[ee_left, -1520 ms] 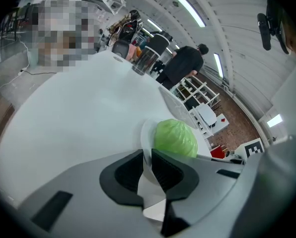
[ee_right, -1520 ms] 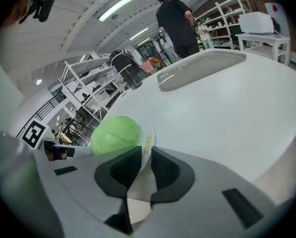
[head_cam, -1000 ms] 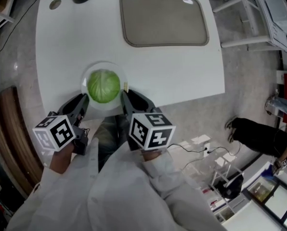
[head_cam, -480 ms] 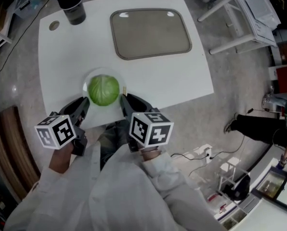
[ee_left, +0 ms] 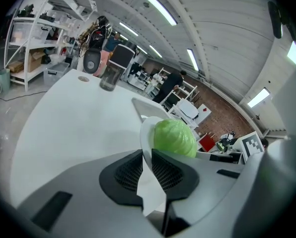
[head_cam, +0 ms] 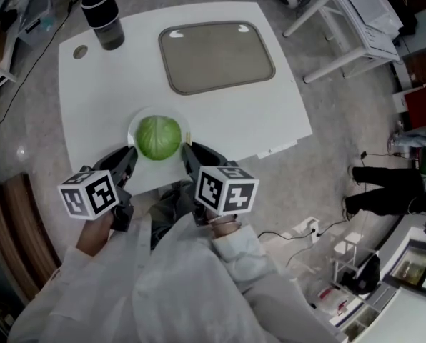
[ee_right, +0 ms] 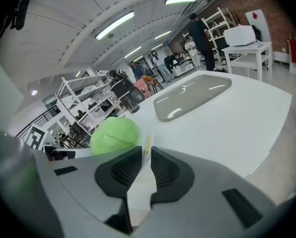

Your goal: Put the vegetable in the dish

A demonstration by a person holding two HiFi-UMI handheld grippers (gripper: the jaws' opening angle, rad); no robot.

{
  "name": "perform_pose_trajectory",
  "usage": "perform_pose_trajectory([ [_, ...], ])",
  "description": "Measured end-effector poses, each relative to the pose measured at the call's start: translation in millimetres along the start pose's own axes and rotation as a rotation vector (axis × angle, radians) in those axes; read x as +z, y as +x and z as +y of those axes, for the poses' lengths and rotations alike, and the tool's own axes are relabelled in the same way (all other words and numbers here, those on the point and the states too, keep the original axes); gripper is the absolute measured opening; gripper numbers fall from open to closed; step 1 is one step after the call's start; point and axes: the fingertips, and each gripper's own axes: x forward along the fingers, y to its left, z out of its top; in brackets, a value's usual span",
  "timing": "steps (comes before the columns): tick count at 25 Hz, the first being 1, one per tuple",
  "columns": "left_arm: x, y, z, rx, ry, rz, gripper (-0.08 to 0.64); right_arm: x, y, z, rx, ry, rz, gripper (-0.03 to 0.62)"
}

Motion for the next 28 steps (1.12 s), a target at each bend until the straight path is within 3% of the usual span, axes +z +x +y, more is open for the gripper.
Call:
perform_pose_trajectory([
  [11, 6, 19, -15, -0.009, -0.002, 0.010, 0.058, 15, -9, -17, -0.009, 0.018, -0.031, 0.064],
  [28, 56, 108, -61, 0.036, -0.029, -0.025, 0.058, 106, 10, -95, 0.042, -0.012, 0.005, 0.064],
])
